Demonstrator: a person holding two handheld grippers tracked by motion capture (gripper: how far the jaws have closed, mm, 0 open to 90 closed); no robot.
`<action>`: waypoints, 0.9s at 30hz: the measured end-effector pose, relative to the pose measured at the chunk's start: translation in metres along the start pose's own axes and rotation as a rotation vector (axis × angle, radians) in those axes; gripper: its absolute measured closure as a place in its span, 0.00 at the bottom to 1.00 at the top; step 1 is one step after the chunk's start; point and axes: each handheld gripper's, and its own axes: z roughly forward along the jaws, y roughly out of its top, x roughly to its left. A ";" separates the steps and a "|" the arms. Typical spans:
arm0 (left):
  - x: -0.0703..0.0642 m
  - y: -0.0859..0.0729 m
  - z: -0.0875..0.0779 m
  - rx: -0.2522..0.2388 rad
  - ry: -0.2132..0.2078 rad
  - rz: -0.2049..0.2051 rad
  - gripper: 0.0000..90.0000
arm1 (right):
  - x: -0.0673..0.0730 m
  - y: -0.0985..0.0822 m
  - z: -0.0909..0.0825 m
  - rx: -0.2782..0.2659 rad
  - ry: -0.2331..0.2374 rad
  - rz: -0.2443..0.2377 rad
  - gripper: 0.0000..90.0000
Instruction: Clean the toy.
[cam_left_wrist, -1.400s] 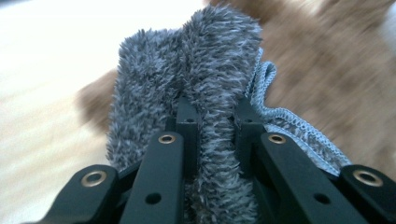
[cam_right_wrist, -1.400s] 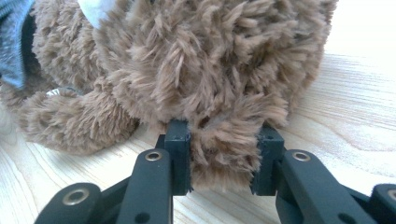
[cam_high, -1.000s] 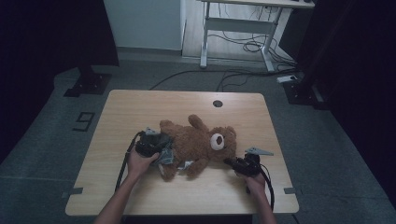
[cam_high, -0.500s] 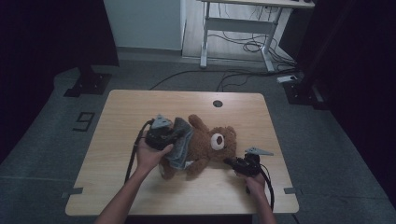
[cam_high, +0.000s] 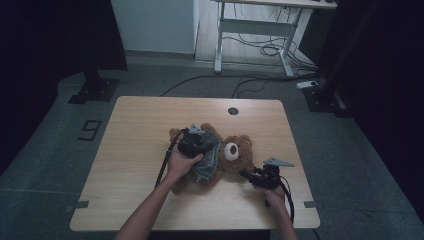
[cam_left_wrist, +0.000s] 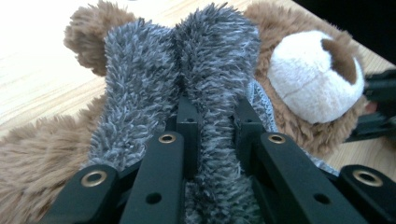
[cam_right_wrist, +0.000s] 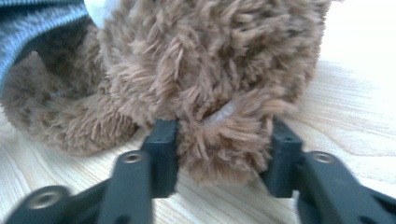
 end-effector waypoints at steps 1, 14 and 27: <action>-0.002 -0.002 0.000 0.001 0.004 0.008 0.86 | 0.001 0.000 -0.001 -0.005 -0.009 -0.001 0.49; -0.014 -0.032 -0.007 -0.041 -0.034 0.016 0.87 | 0.013 0.024 -0.012 -0.104 0.010 -0.020 0.14; -0.023 -0.048 -0.016 -0.050 -0.060 0.033 0.87 | 0.008 0.032 0.013 -0.037 0.108 -0.007 0.00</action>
